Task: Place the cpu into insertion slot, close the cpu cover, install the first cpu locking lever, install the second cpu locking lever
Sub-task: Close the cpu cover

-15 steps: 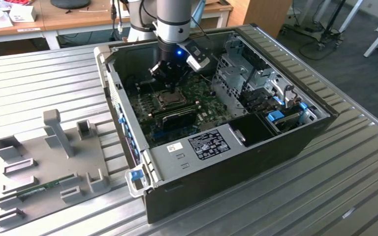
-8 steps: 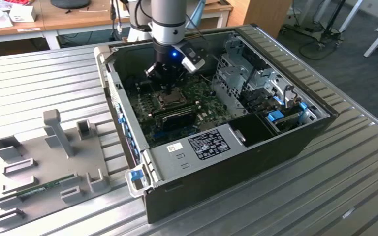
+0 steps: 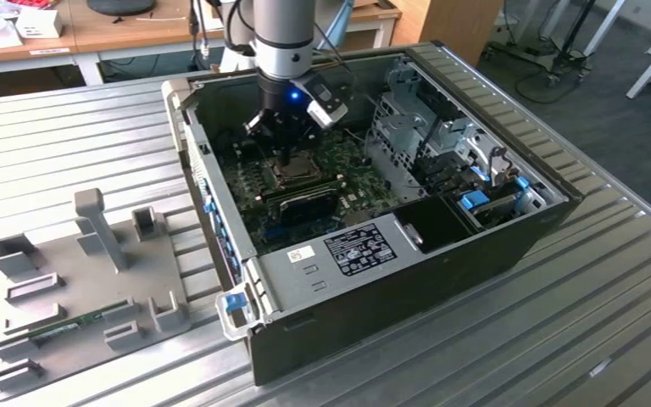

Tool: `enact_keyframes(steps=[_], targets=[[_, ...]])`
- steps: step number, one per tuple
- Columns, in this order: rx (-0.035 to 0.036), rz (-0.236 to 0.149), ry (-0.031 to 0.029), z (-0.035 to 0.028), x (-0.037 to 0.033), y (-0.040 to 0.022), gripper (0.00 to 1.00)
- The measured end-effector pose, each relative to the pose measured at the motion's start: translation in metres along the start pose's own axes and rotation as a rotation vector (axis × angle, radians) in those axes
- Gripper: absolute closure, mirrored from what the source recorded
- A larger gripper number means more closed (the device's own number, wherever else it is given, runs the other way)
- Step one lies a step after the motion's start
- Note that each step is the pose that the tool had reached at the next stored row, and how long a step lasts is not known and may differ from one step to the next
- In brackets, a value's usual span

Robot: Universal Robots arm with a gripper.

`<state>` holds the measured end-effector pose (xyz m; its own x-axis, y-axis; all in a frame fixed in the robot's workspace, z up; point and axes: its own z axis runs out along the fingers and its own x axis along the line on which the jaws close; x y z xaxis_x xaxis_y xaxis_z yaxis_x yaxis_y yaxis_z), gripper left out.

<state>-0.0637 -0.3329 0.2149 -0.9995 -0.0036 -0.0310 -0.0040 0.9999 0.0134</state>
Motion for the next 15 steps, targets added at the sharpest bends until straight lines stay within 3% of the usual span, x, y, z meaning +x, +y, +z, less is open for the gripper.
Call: enact_keyframes(steps=[6, 15], targets=[[0.0012, 0.000, -0.0001, 0.0022, 0.0059, -0.0006, 0.90], [0.0013, 0.000, 0.0000, 0.0042, 0.0081, -0.0006, 0.90]])
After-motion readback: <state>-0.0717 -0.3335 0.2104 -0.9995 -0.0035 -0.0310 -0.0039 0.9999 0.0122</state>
